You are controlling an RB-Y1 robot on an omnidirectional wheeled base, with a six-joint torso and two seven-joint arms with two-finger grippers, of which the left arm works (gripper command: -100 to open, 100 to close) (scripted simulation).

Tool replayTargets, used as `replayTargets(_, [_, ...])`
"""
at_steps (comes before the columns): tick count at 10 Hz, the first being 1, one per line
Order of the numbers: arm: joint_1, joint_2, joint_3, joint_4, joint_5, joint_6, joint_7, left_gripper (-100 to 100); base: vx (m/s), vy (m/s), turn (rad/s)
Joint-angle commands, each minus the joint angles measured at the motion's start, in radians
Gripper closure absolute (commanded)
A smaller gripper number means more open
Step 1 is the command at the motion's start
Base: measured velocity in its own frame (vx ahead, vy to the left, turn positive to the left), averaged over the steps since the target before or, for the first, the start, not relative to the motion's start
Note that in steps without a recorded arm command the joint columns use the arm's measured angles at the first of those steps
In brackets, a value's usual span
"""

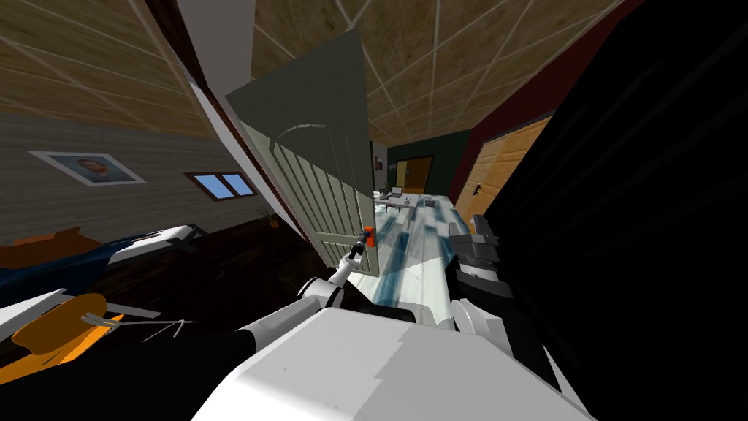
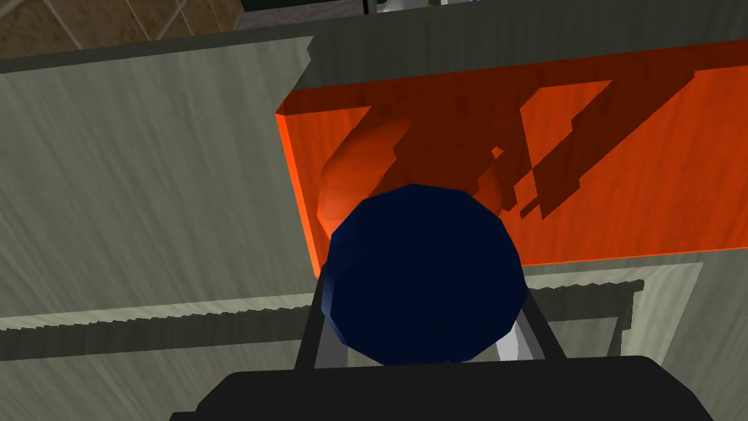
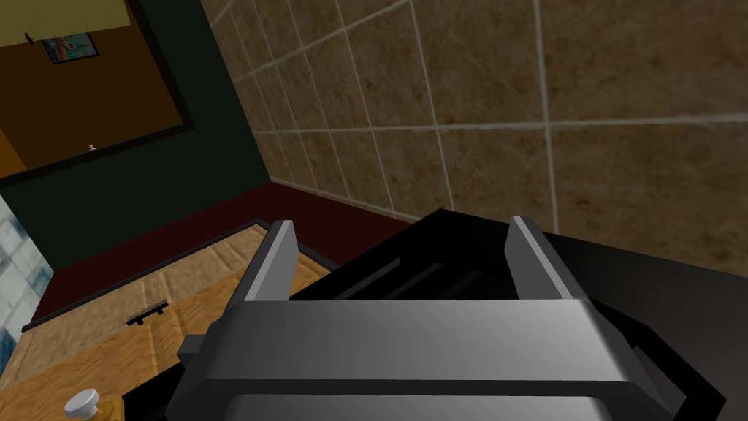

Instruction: Push the door open

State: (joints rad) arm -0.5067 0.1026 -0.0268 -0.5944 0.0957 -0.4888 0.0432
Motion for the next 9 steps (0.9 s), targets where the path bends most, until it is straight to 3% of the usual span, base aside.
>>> replayTargets(1, [0.003, 0.012, 0.023, -0.008, 0.007, -0.001, -0.008, 100, 0.143, -0.16, 0.079])
replayTargets(5, [0.007, 0.023, 0.067, -0.005, 0.022, -0.001, -0.023, 100, 0.173, -0.184, 0.091])
replayTargets(9, [0.009, 0.03, 0.099, -0.002, 0.033, -0.001, -0.033, 100, 0.151, -0.122, 0.054])
